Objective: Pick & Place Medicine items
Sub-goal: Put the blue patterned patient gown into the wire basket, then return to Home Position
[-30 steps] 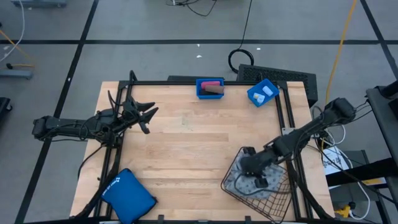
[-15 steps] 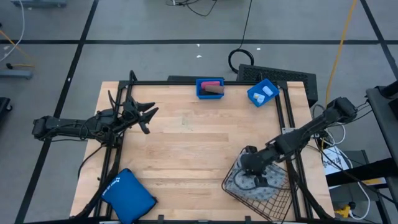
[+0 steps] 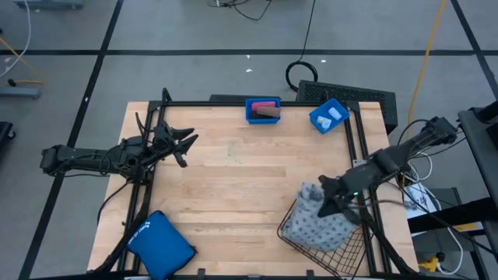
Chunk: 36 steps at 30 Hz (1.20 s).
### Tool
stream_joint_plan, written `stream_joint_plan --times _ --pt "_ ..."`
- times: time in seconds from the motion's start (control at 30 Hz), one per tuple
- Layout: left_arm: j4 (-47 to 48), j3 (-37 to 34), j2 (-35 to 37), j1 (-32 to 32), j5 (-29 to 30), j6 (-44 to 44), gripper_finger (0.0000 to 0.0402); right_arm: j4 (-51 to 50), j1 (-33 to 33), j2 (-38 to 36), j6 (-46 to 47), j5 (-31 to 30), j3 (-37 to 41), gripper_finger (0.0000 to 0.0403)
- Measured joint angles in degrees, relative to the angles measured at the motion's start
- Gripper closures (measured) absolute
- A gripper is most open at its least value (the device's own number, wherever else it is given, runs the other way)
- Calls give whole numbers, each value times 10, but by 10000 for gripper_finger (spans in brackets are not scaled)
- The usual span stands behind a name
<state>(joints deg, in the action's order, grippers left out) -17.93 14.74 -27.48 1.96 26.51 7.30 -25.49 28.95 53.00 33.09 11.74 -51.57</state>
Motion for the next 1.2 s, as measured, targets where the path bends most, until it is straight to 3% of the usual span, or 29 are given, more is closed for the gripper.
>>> stream_joint_plan --times 0.2,0.37,0.47,0.63,0.73,0.83,0.9,0.97,1.2 --pt "3 0 0 0 -12 -37 256 8 12 -78 -22 5 1 402" --pt "5 0 7 0 8 -57 256 14 22 -120 -124 -6 1 401" --pt "17 0 48 -2 18 -56 256 17 26 -128 -176 -16 5 399" --pt "173 0 154 -4 20 -49 256 52 27 -128 -216 -17 34 399" --pt "255 0 200 1 9 9 256 98 26 -127 -239 -68 60 399" --pt "275 -11 226 6 -27 23 256 122 16 -129 -306 -168 75 399" --pt "269 -20 235 9 -38 23 256 127 0 -145 -349 -244 81 399" --pt "260 -33 241 13 -38 24 256 142 -26 -165 -393 -283 95 399" --pt "173 -117 241 19 -65 49 256 227 -178 -258 -456 -200 157 399"
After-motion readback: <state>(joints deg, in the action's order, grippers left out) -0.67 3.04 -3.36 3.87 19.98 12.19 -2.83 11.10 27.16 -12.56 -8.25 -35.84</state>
